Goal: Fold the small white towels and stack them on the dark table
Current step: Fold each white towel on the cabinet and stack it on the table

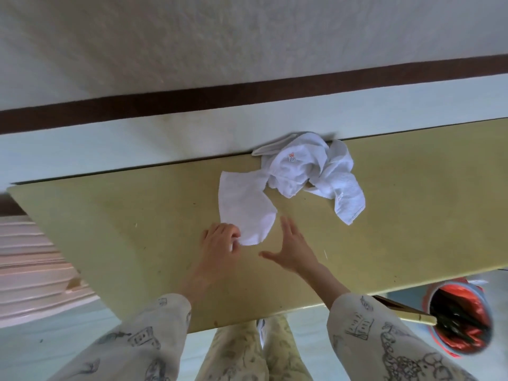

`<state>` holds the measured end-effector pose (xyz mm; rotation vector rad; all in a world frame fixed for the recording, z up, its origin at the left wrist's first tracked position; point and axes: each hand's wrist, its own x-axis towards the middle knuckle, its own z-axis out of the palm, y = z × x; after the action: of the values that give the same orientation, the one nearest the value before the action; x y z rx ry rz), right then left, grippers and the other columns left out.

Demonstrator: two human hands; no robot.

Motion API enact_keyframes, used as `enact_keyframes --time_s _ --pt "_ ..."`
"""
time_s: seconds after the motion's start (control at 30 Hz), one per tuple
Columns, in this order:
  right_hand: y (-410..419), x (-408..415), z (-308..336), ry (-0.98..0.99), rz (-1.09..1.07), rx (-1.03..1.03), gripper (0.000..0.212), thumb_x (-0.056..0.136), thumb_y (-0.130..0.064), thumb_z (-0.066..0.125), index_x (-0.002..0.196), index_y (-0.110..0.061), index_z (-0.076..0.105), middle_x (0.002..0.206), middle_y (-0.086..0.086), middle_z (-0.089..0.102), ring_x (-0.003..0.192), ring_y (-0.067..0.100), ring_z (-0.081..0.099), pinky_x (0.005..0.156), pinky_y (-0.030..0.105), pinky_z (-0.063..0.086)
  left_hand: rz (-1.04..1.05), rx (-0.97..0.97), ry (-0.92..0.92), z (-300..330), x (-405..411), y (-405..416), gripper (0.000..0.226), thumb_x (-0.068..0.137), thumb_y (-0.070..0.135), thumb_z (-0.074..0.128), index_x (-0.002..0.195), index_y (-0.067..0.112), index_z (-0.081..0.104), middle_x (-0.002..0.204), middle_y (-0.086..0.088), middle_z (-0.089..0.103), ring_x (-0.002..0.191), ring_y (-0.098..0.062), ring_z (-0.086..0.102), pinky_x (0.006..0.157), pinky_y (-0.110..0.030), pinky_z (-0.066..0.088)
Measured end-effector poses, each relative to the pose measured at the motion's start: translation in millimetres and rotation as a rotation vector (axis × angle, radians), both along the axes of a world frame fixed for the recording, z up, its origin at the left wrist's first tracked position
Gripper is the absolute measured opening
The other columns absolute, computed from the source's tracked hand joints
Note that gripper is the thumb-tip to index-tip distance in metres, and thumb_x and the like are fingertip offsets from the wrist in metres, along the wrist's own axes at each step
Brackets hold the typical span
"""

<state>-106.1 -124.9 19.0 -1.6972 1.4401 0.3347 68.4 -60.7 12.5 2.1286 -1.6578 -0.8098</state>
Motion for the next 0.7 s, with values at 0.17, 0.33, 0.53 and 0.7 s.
enact_keyframes --time_s 0.17,0.33,0.53,0.7 --pt "21.7 38.1 38.4 -0.283 -0.193 -0.337 0.058 0.088 -0.038 0.058 0.138 -0.015 0.039 0.138 0.0 0.047 0.125 0.019 0.045 0.096 0.026 0.038 0.081 -0.052 0.313 77.9 -5.2 -17.0 0.021 0.093 0.003 0.038 0.109 0.004 0.05 0.086 0.005 0.051 0.072 -0.011 0.047 0.06 -0.013 0.032" --pt "14.1 34.2 64.5 -0.396 -0.354 -0.516 0.023 0.089 -0.006 0.048 0.106 -0.01 0.062 0.1 0.003 0.063 0.088 0.021 0.058 0.072 0.024 0.039 -0.036 -0.09 0.288 122.2 4.2 -14.5 0.018 0.095 0.012 0.042 0.112 0.011 0.045 0.101 0.004 0.053 0.08 -0.012 0.048 0.064 -0.018 0.032" --pt "-1.0 -10.3 79.4 -0.272 -0.153 -0.615 0.02 0.095 -0.017 0.046 0.096 -0.008 0.064 0.092 0.006 0.065 0.084 0.023 0.058 0.07 0.032 0.042 0.068 -0.102 0.141 138.2 21.0 -5.8 0.009 0.096 0.017 0.042 0.103 0.012 0.045 0.085 0.001 0.053 0.072 -0.016 0.052 0.062 -0.026 0.033" --pt "-19.5 -17.8 118.0 -0.262 -0.084 -0.738 0.027 0.097 -0.023 0.045 0.094 -0.005 0.065 0.091 0.01 0.066 0.082 0.026 0.061 0.063 0.03 0.037 0.148 -0.219 -0.077 158.5 39.4 4.0 0.022 0.095 0.031 0.044 0.098 0.01 0.052 0.086 -0.003 0.059 0.078 -0.021 0.054 0.068 -0.033 0.041"
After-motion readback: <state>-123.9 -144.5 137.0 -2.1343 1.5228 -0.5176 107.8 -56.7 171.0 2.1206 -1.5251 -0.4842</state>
